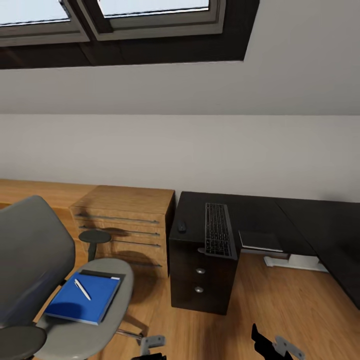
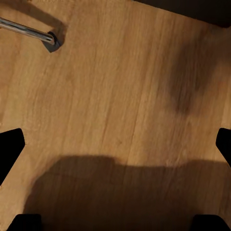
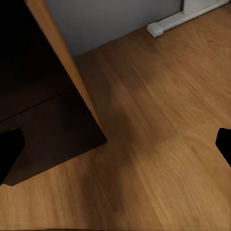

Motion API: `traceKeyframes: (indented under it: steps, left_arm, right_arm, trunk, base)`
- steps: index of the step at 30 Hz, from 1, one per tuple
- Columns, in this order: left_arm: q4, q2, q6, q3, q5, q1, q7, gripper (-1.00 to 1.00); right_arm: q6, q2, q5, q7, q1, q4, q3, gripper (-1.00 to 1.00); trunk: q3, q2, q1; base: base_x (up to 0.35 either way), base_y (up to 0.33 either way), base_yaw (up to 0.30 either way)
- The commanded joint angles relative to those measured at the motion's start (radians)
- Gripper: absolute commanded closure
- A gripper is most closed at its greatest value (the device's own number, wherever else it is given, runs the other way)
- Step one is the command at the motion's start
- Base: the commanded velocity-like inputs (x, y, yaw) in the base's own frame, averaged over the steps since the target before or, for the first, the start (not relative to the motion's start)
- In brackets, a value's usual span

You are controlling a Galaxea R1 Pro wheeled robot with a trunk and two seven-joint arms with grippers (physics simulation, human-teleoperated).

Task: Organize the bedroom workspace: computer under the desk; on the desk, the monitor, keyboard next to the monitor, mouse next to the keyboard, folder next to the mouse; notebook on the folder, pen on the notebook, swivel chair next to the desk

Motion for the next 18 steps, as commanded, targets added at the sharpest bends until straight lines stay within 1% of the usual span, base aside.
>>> traceKeyframes:
  steps: [1,4,5,7,10,11,13,18]
  left_arm:
    - [0.001,0.001,-0.003,-0.009,0.007,-0.001,0.006,-1.0]
    - [0.008,0.003,-0.027,-0.009,0.008,-0.001,0.005,-1.0]
    - [0.013,0.003,-0.046,-0.01,0.01,-0.001,0.005,-1.0]
    - [0.014,0.004,-0.053,-0.011,0.01,-0.001,0.006,-1.0]
    - [0.017,0.004,-0.057,-0.012,0.012,-0.001,0.008,-1.0]
    - [0.02,0.004,-0.06,-0.012,0.012,-0.001,0.01,-1.0]
    - [0.022,0.005,-0.06,-0.012,0.013,-0.001,0.011,-1.0]
    - [0.038,0.005,-0.06,-0.012,0.013,-0.001,0.011,-1.0]
  right_arm:
    - [-0.003,0.0,0.0,0.009,-0.001,0.002,-0.003,-1.0]
    - [-0.004,0.001,0.02,0.008,-0.001,0.003,-0.003,-1.0]
    - [-0.006,0.009,0.03,0.008,-0.001,0.003,-0.003,-1.0]
    - [-0.007,0.018,0.035,0.007,-0.001,0.003,-0.002,-1.0]
    - [-0.007,0.024,0.038,0.006,-0.001,0.002,-0.002,-1.0]
    - [-0.007,0.031,0.041,0.006,0.0,0.004,-0.002,-1.0]
    - [-0.007,0.031,0.041,0.006,-0.001,0.004,-0.002,-1.0]
    - [-0.007,0.031,0.04,0.005,-0.001,0.004,-0.002,-1.0]
  trunk:
    - [0.002,0.007,-0.004]
    - [0.012,0.028,-0.015]
    - [0.015,0.035,-0.019]
    - [0.021,0.049,-0.027]
    - [0.03,0.07,-0.038]
    - [0.034,0.077,-0.042]
    - [0.04,0.091,-0.05]
    - [0.055,0.126,-0.069]
  base:
    - [0.0,0.0,0.0]
    - [0.0,0.0,0.0]
    - [0.0,0.0,0.0]
    - [0.0,0.0,0.0]
    - [0.0,0.0,0.0]
    - [0.0,0.0,0.0]
    - [-0.035,0.0,0.0]
    - [-0.253,-0.028,0.0]
